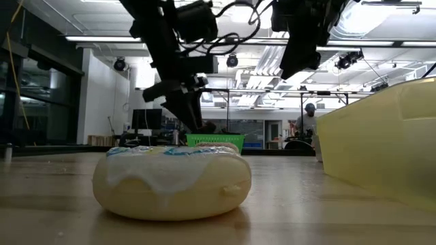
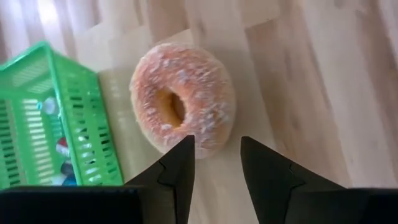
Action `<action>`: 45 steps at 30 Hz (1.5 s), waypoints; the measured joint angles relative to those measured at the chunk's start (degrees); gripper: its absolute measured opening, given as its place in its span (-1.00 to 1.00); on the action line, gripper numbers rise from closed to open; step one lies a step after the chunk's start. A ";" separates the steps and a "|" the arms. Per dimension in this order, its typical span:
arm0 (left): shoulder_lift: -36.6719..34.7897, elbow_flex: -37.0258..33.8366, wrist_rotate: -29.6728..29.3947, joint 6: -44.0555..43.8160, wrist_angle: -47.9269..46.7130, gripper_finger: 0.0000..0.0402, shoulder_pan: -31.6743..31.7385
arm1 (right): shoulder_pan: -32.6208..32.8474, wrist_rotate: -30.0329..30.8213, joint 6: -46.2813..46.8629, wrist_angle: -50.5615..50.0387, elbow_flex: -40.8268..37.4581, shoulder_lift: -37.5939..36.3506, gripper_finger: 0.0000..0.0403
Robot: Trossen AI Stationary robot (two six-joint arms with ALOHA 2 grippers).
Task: Pick & Place Food Item
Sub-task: Put the brown donut into the gray bin
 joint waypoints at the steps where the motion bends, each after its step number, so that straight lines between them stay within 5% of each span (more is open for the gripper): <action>1: 0.00 -0.55 0.01 -0.58 0.77 -0.39 0.51 | 0.00 0.00 0.01 -0.03 0.00 0.00 -0.25; 18: -0.11 -5.20 6.77 -6.03 3.35 -0.39 7.19 | 0.00 0.17 0.00 0.03 0.00 0.00 -0.25; 24: -0.13 -6.25 6.54 -6.88 4.23 -0.39 7.39 | -0.48 3.09 -2.87 -0.05 0.00 0.29 -0.25; 36: -0.15 -9.04 6.05 -7.85 10.19 -0.39 7.51 | -6.13 -0.11 2.15 5.96 -0.02 8.72 -0.25; 45: 0.11 -10.06 7.19 -6.16 12.43 -0.39 8.32 | -7.66 -0.90 4.13 5.69 -0.02 8.33 -0.25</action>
